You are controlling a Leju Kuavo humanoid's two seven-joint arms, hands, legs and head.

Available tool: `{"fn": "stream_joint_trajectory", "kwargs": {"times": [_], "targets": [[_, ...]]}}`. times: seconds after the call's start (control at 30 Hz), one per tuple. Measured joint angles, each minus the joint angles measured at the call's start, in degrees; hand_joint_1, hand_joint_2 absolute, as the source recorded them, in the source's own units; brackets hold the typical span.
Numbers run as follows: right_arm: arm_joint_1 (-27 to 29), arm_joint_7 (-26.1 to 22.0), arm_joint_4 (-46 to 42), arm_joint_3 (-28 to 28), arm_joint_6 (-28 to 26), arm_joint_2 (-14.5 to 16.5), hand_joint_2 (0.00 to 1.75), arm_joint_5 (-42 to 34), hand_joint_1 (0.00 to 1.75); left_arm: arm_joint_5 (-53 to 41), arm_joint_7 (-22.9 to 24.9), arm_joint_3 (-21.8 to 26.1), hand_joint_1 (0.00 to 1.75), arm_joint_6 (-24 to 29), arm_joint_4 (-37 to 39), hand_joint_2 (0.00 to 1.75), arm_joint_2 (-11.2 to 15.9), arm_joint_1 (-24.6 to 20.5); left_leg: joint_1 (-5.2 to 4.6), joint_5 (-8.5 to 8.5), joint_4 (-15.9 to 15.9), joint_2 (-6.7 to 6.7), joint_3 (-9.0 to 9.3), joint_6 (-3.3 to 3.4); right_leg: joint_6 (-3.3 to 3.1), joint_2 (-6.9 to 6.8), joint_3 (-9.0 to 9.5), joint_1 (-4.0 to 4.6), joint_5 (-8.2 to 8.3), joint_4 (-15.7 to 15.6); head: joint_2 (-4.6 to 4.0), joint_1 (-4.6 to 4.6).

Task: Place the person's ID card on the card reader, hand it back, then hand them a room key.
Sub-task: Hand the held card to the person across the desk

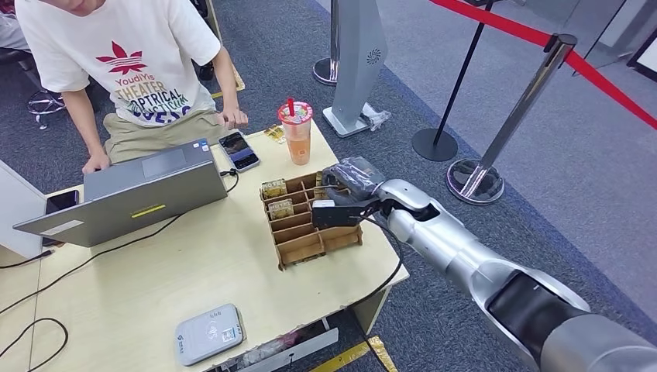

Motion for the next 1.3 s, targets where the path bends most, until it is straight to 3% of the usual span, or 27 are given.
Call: {"fn": "stream_joint_trajectory", "kwargs": {"times": [0.83, 1.07, 1.3], "targets": [[-9.62, 0.16, -0.63, 4.46, 2.01, 0.14, 1.75, -2.96, 1.54, -0.09, -0.13, 0.02, 0.00, 0.04, 0.00, 0.00, -0.09, -0.36, 0.00, 0.00, 0.00, -0.01, -0.02, 0.00, 0.00, -0.01, 0.01, 0.00, 0.00, 0.01, 0.00, 0.00], [-13.33, 0.23, -0.43, 4.94, 2.17, 2.28, 1.75, -3.05, 1.53, -0.87, 0.31, 0.02, 0.00, 0.07, 0.00, 0.00, -0.25, -1.19, 0.00, 0.02, 0.00, -0.01, -0.02, -0.01, 0.00, 0.00, 0.01, 0.00, 0.01, 0.02, 0.00, 0.00], [-20.66, 0.33, 3.43, 6.25, 3.66, 6.54, 1.75, -4.16, 1.51, -0.99, 0.65, 0.02, 0.00, 0.34, 0.00, 0.00, -0.29, -1.91, 0.01, 0.05, 0.00, -0.01, -0.02, 0.00, -0.01, 0.00, 0.01, 0.01, 0.01, 0.04, 0.00, 0.01]]}}
